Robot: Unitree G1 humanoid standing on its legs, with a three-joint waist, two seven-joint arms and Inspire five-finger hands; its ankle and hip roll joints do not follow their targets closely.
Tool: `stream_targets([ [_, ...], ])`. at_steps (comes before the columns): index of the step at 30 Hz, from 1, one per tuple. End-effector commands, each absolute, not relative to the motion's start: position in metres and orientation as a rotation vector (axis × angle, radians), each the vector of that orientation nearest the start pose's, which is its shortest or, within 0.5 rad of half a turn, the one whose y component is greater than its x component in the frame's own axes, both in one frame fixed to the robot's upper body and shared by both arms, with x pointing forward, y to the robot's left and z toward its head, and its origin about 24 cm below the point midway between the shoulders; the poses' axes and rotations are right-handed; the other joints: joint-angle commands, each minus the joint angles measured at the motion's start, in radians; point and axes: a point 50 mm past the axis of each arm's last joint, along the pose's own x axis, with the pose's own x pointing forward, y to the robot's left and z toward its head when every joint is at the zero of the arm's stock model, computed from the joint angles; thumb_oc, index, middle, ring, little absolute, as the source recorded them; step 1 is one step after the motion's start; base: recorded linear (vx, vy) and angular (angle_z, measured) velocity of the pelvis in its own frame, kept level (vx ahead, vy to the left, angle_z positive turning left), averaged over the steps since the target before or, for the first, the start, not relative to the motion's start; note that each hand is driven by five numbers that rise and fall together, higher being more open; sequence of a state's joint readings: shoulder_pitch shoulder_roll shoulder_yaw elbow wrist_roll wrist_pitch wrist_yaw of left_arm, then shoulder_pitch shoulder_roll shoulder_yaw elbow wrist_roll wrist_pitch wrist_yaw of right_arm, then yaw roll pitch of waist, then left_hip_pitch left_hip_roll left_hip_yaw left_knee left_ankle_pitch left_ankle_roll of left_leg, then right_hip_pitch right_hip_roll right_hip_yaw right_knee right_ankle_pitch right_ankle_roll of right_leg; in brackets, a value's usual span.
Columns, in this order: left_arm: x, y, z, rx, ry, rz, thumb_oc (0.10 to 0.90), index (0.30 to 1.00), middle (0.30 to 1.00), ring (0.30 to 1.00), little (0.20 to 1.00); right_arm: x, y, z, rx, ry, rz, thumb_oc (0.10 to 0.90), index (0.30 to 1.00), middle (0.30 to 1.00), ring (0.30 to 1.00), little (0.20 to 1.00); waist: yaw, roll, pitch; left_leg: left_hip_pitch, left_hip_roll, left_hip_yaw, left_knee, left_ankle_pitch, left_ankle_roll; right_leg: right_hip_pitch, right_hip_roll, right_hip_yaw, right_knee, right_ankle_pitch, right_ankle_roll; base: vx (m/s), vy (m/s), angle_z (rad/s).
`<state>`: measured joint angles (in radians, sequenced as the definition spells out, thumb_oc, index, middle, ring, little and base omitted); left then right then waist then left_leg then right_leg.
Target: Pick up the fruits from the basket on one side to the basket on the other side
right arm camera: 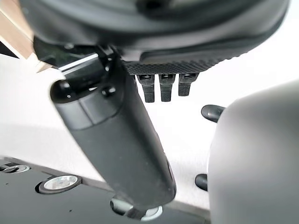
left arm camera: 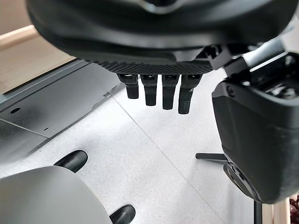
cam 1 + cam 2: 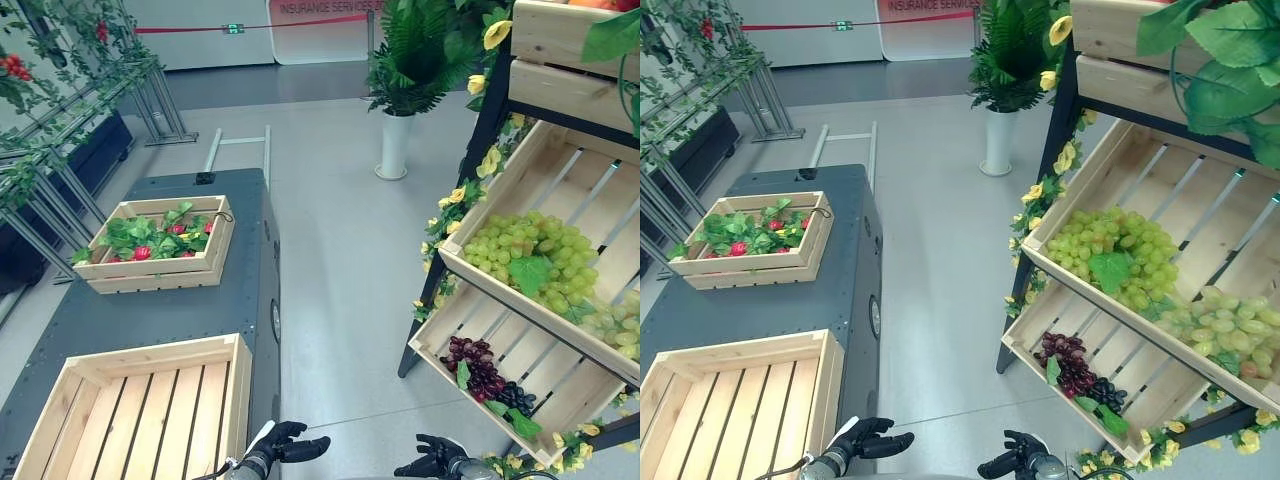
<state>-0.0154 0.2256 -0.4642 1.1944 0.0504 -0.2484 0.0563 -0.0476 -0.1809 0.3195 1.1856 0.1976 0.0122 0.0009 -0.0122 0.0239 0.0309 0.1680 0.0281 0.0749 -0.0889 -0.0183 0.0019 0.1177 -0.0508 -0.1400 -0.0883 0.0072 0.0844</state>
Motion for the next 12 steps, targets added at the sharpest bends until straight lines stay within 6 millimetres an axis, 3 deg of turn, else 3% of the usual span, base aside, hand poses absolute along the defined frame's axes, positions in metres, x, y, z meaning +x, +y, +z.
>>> stream_targets([
  [1,0.1411,0.1678,-0.1485,0.489,0.831,-0.372,0.800,0.900,0.900,0.900,0.900,0.1189,-0.2030,-0.1607,-0.245,1.153,-0.026,0.800,0.900,0.900,0.900,0.900,0.013,-0.015,0.019,-0.036,-0.077,-0.032,0.002,-0.056,0.036,0.002,0.032,0.006,0.041,-0.058,-0.035,0.03,0.012,0.14],
  [12,0.1384,0.1692,-0.1489,0.460,0.837,-0.368,0.800,0.900,0.900,0.900,0.900,0.1131,-0.1992,-0.1629,-0.301,1.163,0.036,0.800,0.900,0.900,0.900,0.900,0.024,-0.019,0.022,-0.030,-0.078,-0.040,0.002,-0.058,0.036,0.012,0.027,-0.006,0.036,-0.059,-0.034,0.01,0.004,0.02],
])
